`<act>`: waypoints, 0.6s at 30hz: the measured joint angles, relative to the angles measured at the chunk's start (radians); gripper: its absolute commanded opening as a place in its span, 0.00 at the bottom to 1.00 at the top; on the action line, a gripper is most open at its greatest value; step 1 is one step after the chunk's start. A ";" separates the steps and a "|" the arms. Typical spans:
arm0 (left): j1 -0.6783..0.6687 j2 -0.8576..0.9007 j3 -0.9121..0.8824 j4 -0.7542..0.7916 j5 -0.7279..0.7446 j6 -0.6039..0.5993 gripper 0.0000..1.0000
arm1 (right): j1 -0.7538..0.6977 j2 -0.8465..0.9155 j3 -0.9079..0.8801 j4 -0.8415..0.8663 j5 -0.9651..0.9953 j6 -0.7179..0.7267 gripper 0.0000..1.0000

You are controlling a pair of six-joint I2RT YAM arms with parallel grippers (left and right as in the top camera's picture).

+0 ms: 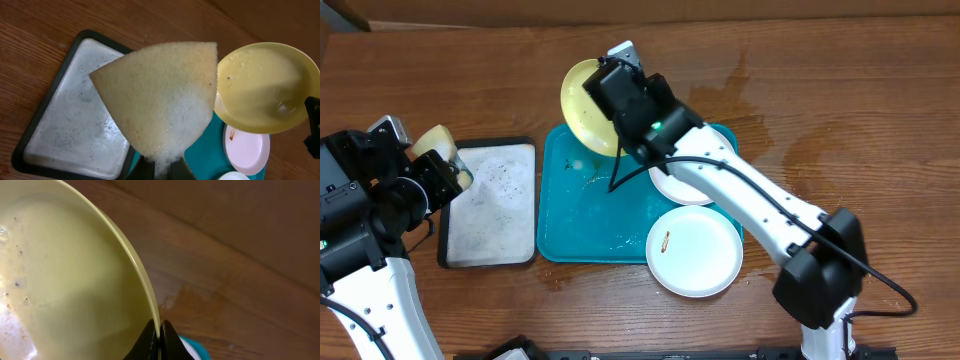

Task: Clean dirty plates on tray and stack at the side
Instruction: 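Lift the yellow plate with the right gripper and flip it over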

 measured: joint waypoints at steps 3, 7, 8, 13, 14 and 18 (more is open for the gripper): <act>0.000 0.000 0.000 0.000 -0.013 0.000 0.04 | 0.034 0.039 0.000 0.055 0.122 -0.036 0.04; 0.000 0.002 0.000 0.000 -0.018 0.000 0.04 | 0.088 0.060 0.000 0.092 0.254 -0.062 0.04; 0.000 0.003 0.000 -0.001 -0.019 0.000 0.04 | 0.109 0.062 0.000 0.106 0.299 -0.069 0.04; 0.000 0.034 0.000 -0.005 -0.020 0.000 0.04 | 0.181 0.061 0.000 0.120 0.435 -0.076 0.04; 0.000 0.041 0.000 -0.008 -0.023 0.000 0.04 | 0.190 0.061 -0.001 0.127 0.454 -0.077 0.04; 0.000 0.061 0.000 -0.019 -0.023 0.000 0.04 | 0.194 0.061 -0.006 0.130 0.494 -0.077 0.04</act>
